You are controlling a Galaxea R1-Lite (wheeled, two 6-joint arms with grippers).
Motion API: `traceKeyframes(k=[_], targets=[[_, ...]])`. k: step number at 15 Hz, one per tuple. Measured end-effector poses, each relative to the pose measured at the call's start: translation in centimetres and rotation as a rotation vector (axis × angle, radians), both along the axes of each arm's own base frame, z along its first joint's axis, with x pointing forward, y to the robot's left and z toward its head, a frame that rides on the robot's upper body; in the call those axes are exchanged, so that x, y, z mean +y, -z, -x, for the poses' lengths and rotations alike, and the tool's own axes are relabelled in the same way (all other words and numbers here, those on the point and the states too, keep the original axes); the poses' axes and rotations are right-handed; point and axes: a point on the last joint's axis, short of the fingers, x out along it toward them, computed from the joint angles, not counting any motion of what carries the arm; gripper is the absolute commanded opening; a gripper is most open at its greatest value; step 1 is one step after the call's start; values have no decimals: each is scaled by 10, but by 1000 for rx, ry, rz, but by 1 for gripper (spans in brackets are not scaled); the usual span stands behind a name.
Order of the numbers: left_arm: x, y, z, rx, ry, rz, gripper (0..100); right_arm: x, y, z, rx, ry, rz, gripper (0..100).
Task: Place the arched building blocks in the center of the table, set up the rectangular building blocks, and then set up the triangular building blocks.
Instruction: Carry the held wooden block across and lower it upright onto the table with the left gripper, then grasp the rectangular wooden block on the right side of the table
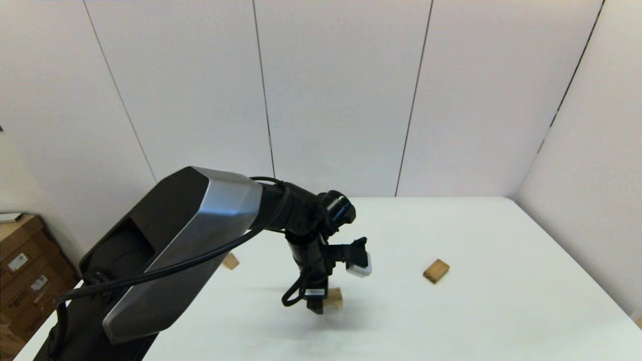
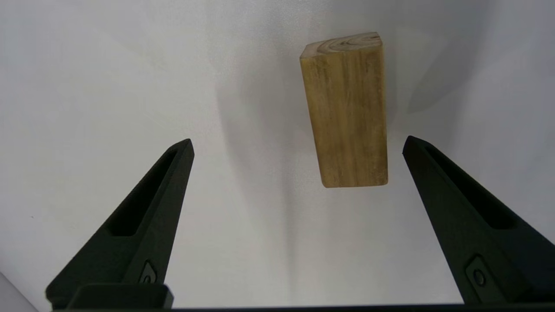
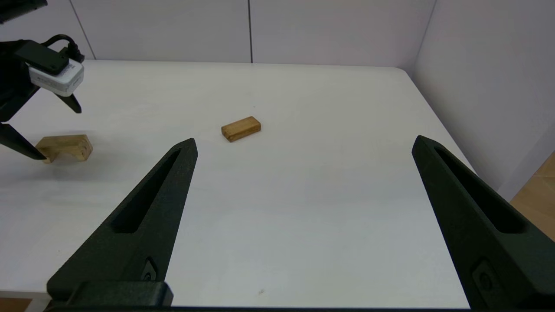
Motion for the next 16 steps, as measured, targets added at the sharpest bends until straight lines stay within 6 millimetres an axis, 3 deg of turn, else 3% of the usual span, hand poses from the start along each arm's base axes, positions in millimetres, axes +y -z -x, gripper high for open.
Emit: traceKeyframes(k=[16], targets=[[-2, -3, -2, -26, 71, -4, 100, 0, 0, 0, 0, 0, 0, 100]])
